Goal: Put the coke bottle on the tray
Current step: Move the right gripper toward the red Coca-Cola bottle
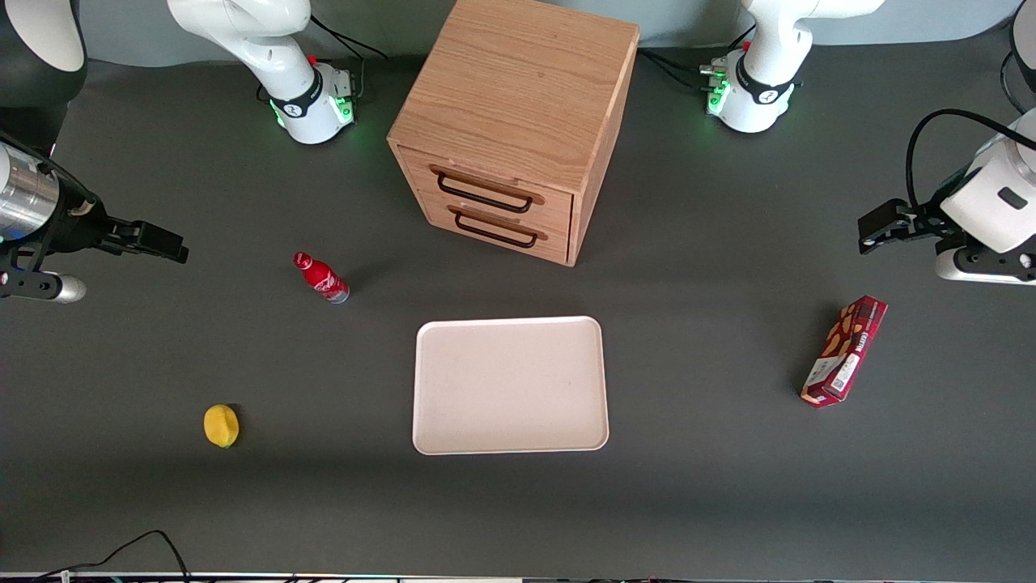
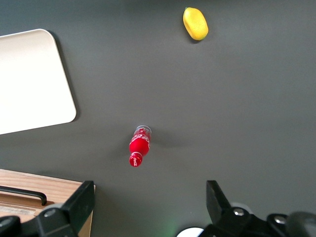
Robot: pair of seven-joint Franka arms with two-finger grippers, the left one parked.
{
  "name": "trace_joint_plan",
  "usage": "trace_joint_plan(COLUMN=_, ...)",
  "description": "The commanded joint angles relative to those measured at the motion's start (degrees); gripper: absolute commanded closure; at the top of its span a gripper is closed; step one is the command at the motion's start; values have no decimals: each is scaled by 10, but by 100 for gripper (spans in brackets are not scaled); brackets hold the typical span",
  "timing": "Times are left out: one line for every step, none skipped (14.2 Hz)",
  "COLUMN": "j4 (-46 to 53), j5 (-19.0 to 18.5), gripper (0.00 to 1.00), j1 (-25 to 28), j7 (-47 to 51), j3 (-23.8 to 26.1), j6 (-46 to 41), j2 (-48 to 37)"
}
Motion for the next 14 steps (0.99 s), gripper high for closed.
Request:
trace_joint_plan(j4=23, j5=-7, gripper=0, j1=7, j7=-19, j3=-6, j6=-21, j2=5)
trace_joint_plan(j4=20, j5=-6, gripper=0, j1=7, j7=-18, j3=-5, j6=-30, j2=6)
trace_joint_plan(j4=12, j5=1, gripper=0, j1=7, j7=-16, j3=-3, j6=-37, j2=6)
trace_joint_plan(j4=-3, j5=4, gripper=0, j1=9, j7=-15, j3=2, j6=-34, j2=7)
trace_joint_plan(j4=-33, j5=8, gripper=0, j1=15, j7=-9, j3=6, j6=-14, j2=2)
trace_joint_plan(j4=-75, j5=21, gripper=0, j1=16, j7=-3, j3=12, j6=17, j2=-6)
trace_joint_plan(j4=-126, j5=31, gripper=0, j1=17, j7=16, j3=19, j6=54, j2=-17)
trace_joint_plan(j4=-181, j5=31, gripper=0, j1=17, j7=42, j3=39, j6=103, j2=-33)
trace_joint_plan(j4=-235, j5=31, gripper=0, j1=16, j7=68, j3=59, j6=157, j2=-44)
trace_joint_plan(j4=-285, j5=30, gripper=0, j1=17, j7=84, j3=69, j6=208, j2=-52)
trace_joint_plan(j4=-340, j5=30, gripper=0, j1=16, j7=87, j3=78, j6=264, j2=-63)
trace_joint_plan(j4=-388, j5=29, gripper=0, j1=17, j7=88, j3=82, j6=319, j2=-75)
trace_joint_plan(j4=-427, j5=27, gripper=0, j1=17, j7=88, j3=84, j6=365, j2=-77)
trace_joint_plan(j4=-455, j5=24, gripper=0, j1=17, j7=87, j3=84, j6=404, j2=-77)
